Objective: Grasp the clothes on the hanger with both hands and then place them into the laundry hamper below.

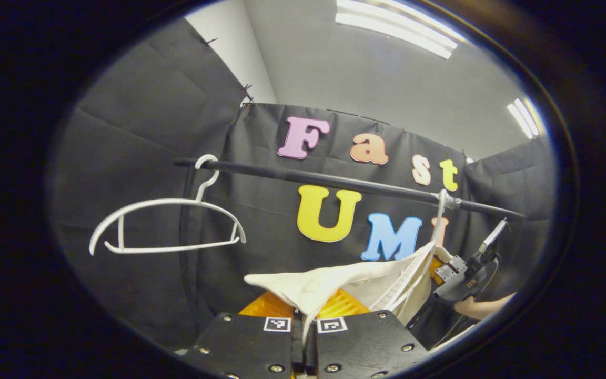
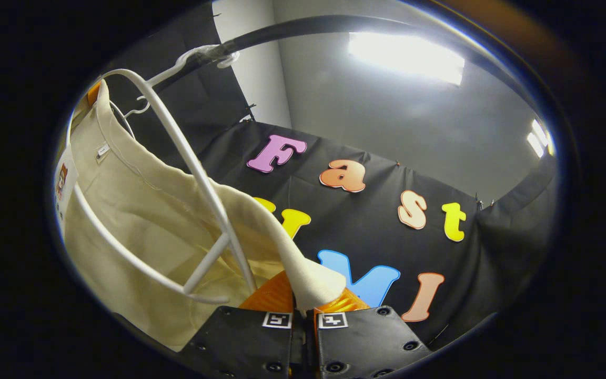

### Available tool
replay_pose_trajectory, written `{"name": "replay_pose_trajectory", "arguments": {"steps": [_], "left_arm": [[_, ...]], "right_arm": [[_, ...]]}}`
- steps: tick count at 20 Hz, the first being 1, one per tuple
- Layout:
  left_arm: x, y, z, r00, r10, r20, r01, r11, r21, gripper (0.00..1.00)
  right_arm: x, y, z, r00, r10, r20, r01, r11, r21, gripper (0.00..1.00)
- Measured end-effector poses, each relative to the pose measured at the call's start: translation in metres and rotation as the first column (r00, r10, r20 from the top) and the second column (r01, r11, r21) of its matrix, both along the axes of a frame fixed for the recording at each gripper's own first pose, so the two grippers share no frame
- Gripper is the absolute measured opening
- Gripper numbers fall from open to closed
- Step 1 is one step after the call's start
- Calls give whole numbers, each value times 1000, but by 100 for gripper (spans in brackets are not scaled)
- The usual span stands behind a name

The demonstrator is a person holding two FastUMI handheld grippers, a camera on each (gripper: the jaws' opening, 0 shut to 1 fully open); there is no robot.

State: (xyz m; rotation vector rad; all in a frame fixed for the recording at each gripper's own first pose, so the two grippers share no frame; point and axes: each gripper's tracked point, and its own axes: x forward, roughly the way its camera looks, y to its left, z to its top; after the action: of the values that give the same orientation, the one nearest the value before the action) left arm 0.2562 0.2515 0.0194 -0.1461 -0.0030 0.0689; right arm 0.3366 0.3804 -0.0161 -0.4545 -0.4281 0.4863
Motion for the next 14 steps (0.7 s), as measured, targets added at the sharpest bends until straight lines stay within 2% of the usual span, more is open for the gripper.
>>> {"name": "replay_pose_trajectory", "arguments": {"steps": [2,4,5,9,11,14], "left_arm": [[3,-3,-1,1000,4,25,-4,1000,3,3],[-2,-5,5,999,7,42,-7,1000,9,3],[-7,-4,8,999,12,42,-13,1000,11,4],[-13,0,24,998,45,31,-48,995,92,2],[-1,-3,33,999,34,27,-37,994,107,3],[18,-5,37,1000,-12,11,10,983,183,3]], "right_arm": [[-2,-4,-12,1000,4,-17,-4,1000,13,7],[-5,-6,-17,999,17,-37,-16,999,30,4],[-4,-4,-20,999,23,-49,-22,999,24,7],[-2,5,-2,997,71,-20,-70,997,16,7],[5,8,4,996,84,-7,-84,996,19,7],[23,20,-2,991,123,-43,-122,992,20,7]]}}
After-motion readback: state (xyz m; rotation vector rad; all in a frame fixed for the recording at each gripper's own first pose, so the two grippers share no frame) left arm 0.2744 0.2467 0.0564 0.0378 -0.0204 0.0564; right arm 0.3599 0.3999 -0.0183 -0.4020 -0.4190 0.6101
